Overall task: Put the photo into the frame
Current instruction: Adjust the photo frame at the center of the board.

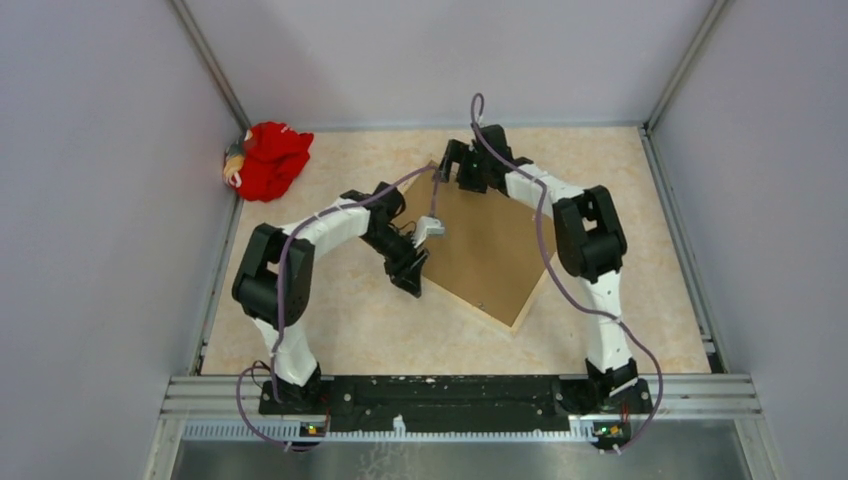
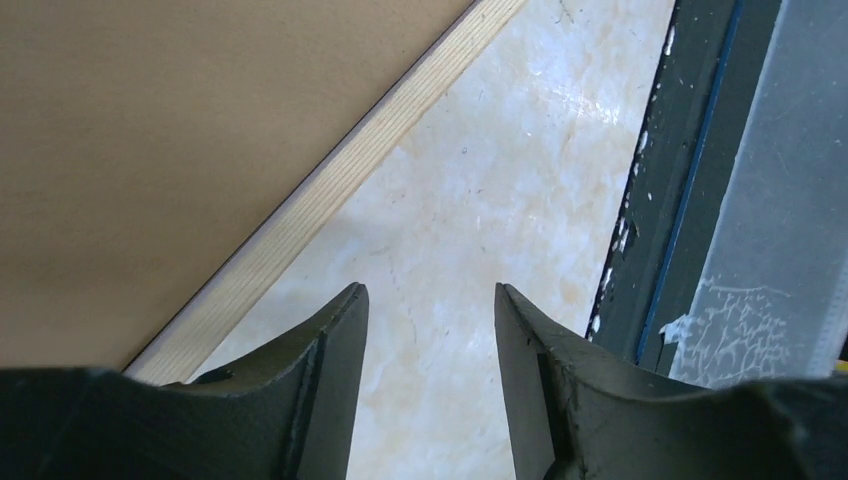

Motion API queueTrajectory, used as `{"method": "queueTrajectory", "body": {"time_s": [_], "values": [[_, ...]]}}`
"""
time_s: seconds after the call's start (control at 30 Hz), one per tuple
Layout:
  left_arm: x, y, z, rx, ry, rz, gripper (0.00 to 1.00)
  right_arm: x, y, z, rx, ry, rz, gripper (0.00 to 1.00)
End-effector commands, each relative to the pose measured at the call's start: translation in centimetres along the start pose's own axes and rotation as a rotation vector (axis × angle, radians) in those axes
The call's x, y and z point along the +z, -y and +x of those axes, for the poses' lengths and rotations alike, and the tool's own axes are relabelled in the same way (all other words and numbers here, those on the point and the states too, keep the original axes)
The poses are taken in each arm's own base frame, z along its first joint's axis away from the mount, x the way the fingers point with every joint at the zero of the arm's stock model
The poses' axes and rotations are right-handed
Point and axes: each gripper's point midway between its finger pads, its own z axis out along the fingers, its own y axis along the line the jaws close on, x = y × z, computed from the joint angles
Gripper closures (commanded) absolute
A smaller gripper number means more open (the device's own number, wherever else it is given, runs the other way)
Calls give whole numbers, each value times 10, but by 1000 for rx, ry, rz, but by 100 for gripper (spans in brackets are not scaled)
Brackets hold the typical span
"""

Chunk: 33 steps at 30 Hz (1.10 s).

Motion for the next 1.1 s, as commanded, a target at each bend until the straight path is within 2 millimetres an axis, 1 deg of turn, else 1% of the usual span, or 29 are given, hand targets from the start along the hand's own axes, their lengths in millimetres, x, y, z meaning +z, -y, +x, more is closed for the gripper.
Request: {"method": "queueTrajectory", "body": {"time_s": [0.0,0.03,0.1,0.13,0.2,0.23,0.3,0.37,0.43,0.47,0.5,0.53,0.57,0.63,0.7,0.77,0.83,0.87,0.93,1.03,1.07], "values": [[-61,10,-24,120,97,-8,43,-86,10,-66,-14,187,67,12],[-74,6,-26,117,114,-15,42,-100,13,-69,-4,211,68,11],[-99,-13,-31,108,145,-63,40,-127,13,-69,-4,242,73,11],[-115,-35,-35,89,172,-123,41,-142,10,-68,-18,257,75,11],[-140,-77,-44,18,232,-224,47,-159,14,-49,-11,240,90,11],[-152,-98,-47,-21,262,-259,50,-168,20,-39,3,239,110,11],[-167,-134,-53,-110,319,-310,58,-187,38,-18,43,249,178,12],[-170,-161,-56,-155,347,-330,62,-206,62,7,109,235,242,12],[-163,-183,-54,-186,348,-348,64,-224,87,32,175,216,305,12],[-161,-192,-53,-198,352,-362,66,-232,97,44,203,215,330,11],[-158,-200,-51,-211,355,-369,67,-240,110,61,229,199,363,11],[-156,-207,-49,-226,359,-377,69,-249,118,71,253,195,382,11],[-153,-213,-46,-244,360,-378,70,-258,128,77,272,208,417,11],[-149,-223,-41,-267,361,-383,74,-275,142,87,307,229,457,11],[-147,-230,-35,-290,365,-392,78,-284,154,99,336,234,488,11],[-144,-232,-31,-301,367,-380,81,-285,162,110,360,228,494,11],[-137,-229,-27,-307,362,-355,85,-280,166,112,382,239,470,11],[-134,-227,-26,-306,361,-342,86,-275,164,114,391,232,442,11],[-129,-223,-21,-313,358,-323,88,-265,161,110,396,228,407,11],[-121,-216,-12,-320,344,-293,92,-247,157,99,396,215,349,11],[-117,-212,-9,-322,339,-278,93,-241,155,92,392,218,325,11]]}}
